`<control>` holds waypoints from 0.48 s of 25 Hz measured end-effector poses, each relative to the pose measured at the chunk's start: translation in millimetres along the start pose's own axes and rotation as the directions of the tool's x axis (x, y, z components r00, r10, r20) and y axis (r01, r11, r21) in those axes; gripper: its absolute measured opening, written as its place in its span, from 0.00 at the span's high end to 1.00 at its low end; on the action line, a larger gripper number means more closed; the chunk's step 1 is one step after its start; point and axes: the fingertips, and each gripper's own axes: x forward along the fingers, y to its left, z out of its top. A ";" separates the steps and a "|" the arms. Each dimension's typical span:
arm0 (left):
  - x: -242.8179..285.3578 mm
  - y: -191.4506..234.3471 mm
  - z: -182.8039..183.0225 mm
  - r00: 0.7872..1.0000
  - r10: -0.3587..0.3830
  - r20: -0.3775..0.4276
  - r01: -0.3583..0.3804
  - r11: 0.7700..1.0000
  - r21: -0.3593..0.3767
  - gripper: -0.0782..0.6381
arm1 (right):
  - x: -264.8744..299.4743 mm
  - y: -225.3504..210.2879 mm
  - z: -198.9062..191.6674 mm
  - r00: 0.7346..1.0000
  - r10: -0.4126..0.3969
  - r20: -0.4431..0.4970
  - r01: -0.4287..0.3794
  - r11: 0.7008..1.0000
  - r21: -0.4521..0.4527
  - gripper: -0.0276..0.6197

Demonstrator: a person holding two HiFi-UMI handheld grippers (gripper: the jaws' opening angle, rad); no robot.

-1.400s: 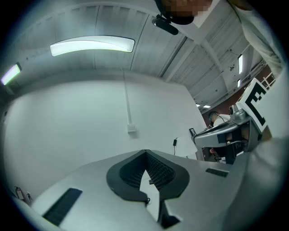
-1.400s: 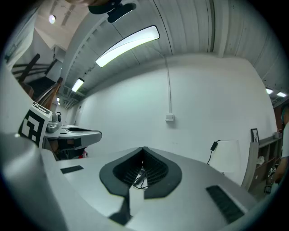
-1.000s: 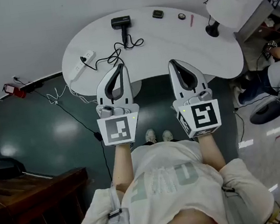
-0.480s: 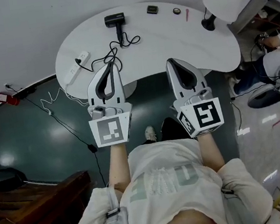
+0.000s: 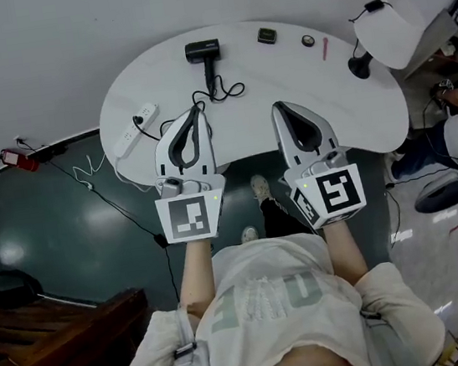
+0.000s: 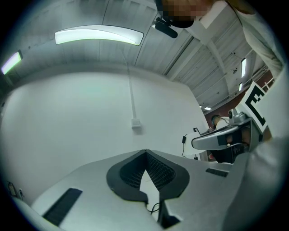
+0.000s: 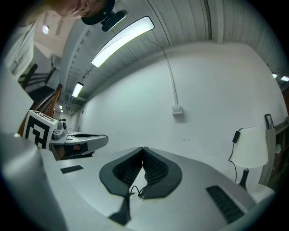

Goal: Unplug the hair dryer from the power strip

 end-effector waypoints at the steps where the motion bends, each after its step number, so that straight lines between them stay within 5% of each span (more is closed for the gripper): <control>1: 11.0 2.5 -1.2 1.000 0.009 0.002 -0.009 1.000 -0.001 0.87 | 12.1 -7.0 0.2 1.000 0.008 0.002 -0.008 1.000 0.010 0.93; 12: 137.4 35.5 -21.1 0.994 0.103 -0.019 -0.103 0.995 0.010 0.87 | 136.8 -75.1 3.5 0.985 0.173 0.007 -0.173 0.985 -0.007 0.93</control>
